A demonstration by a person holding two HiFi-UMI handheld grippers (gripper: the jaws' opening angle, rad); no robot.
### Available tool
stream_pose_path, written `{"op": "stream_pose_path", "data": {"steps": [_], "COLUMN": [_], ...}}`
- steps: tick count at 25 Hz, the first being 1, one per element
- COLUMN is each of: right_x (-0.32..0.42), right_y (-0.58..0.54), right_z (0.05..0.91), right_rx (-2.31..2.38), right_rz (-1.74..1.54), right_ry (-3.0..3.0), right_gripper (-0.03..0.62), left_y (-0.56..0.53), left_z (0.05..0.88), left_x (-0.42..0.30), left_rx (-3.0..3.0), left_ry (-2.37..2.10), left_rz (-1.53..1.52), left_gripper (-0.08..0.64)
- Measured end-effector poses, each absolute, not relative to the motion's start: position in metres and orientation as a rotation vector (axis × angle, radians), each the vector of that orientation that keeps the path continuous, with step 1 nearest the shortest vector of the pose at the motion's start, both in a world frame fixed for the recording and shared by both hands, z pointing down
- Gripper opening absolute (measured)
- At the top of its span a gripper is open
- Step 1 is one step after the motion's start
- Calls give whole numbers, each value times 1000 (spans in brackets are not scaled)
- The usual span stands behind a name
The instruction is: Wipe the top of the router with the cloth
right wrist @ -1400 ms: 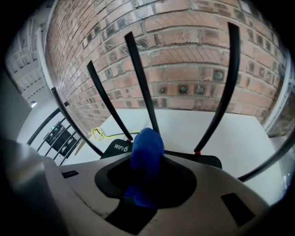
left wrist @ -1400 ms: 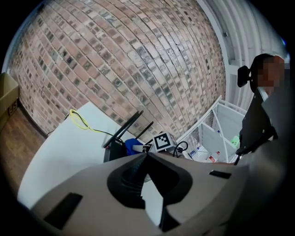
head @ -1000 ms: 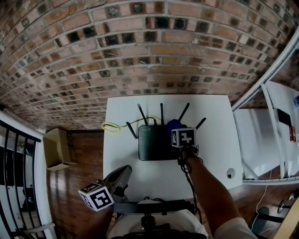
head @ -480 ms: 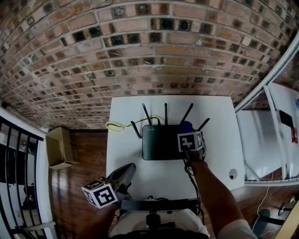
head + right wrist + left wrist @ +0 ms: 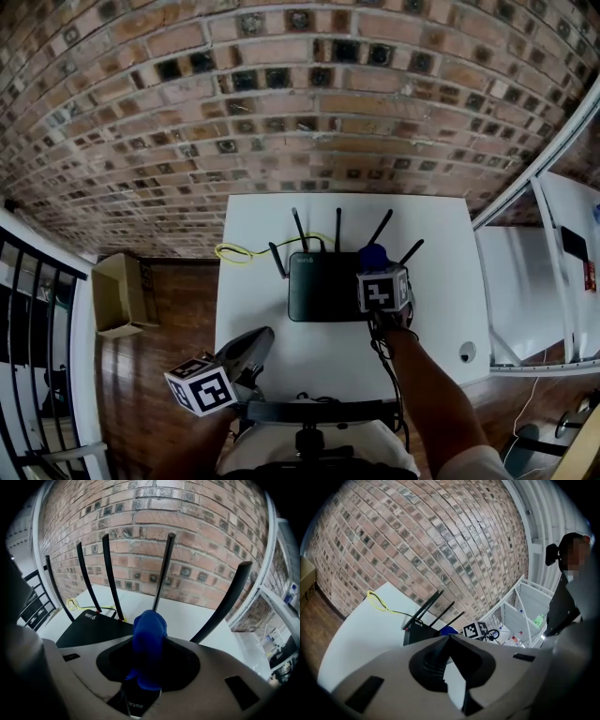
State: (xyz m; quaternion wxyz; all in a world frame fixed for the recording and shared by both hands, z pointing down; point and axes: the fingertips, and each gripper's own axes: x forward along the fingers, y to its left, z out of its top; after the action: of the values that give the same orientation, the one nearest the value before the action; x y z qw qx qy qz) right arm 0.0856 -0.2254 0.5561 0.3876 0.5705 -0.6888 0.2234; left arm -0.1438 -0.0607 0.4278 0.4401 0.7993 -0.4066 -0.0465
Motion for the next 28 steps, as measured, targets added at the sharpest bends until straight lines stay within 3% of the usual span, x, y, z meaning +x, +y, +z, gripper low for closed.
{"op": "stream_pose_path", "data": {"steps": [19, 28], "right_x": [-87, -104], "right_y": [-190, -167], "right_z": [531, 570], "right_rx": [1138, 1047], "right_rz": [664, 777], "right_ry": [-2080, -2000], "right_gripper": [144, 144], "left_y": [-41, -37], "left_z": [427, 427], "left_x": [-159, -164], "left_rx": [1970, 1991], "left_ry": [-1033, -1026], "left_rz": [-104, -130], "left_gripper": [25, 25]}}
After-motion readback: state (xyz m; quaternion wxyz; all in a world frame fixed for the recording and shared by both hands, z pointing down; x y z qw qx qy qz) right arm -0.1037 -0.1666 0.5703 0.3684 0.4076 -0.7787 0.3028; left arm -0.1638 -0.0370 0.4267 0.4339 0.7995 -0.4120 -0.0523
